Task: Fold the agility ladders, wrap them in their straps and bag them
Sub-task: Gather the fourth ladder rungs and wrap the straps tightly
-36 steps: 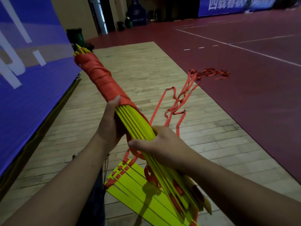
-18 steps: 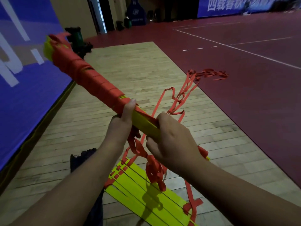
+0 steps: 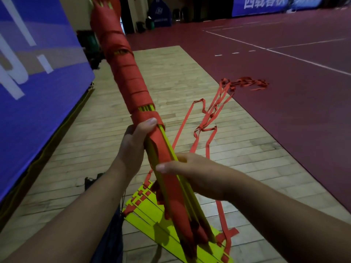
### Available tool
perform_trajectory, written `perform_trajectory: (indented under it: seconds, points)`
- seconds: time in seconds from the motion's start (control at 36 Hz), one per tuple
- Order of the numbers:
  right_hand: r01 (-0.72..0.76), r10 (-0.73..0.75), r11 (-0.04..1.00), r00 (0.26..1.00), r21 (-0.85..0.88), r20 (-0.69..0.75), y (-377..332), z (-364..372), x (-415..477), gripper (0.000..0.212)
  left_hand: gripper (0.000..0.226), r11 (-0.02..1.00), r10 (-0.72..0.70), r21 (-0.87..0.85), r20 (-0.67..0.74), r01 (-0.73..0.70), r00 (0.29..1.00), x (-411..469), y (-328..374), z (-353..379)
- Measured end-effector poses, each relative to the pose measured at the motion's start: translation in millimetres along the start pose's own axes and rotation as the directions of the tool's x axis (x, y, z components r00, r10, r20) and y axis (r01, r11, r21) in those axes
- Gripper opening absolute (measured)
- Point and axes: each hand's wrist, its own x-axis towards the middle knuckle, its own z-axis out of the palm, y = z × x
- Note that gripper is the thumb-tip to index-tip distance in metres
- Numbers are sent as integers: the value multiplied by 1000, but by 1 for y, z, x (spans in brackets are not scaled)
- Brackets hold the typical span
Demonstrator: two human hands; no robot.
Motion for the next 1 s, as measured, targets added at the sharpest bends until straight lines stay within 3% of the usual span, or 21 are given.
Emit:
perform_trajectory:
  seconds: [0.14, 0.22, 0.31, 0.36, 0.42, 0.5, 0.56, 0.64, 0.72, 0.78, 0.89, 1.0]
  points:
    - [100, -120, 989, 971, -106, -209, -1, 18, 6, 45, 48, 999, -36, -38, 2, 36, 999, 7, -4, 2]
    - [122, -176, 974, 936, -190, -304, -10, 13, 4, 49, 48, 989, -133, -63, 16, 133, 991, 12, -1, 2]
    - [58, -219, 923, 892, -381, -395, -14, -1, -1, 39, 61, 971, -230, 89, 73, 224, 970, 13, -5, -8]
    - [6, -274, 863, 845, -504, -459, -13, -8, 0, 48, 93, 924, -312, 270, 124, 270, 942, 11, -8, -14]
    - [-81, -340, 781, 776, -620, -531, -11, -11, 1, 44, 114, 895, -362, 323, 119, 309, 924, 12, -9, -15]
    - [-262, -453, 598, 669, -757, -590, -6, -8, 1, 47, 105, 911, -379, 216, 112, 350, 918, 16, -8, -5]
    - [-339, -518, 498, 622, -798, -587, -3, -5, 3, 52, 80, 924, -348, 192, 72, 330, 935, 15, -8, 9]
    - [-294, -684, 373, 554, -880, -475, 5, 2, 11, 49, 46, 941, -313, 94, -135, 326, 940, 8, -13, 21]
    - [-210, -819, 280, 458, -937, -347, 14, 9, 18, 38, 54, 931, -362, -67, -314, 360, 878, 5, -14, 16]
    - [-194, -815, 271, 475, -943, -332, 21, 14, 22, 37, 58, 930, -366, -104, -364, 353, 857, 6, -15, 10]
    - [-119, -760, 391, 519, -913, -393, 24, 26, 25, 36, 54, 953, -301, -84, -397, 293, 867, 4, -11, 5]
    - [23, -529, 579, 771, -815, -354, 6, 27, 14, 44, 65, 976, -211, -24, -354, 217, 911, 5, -8, -4]
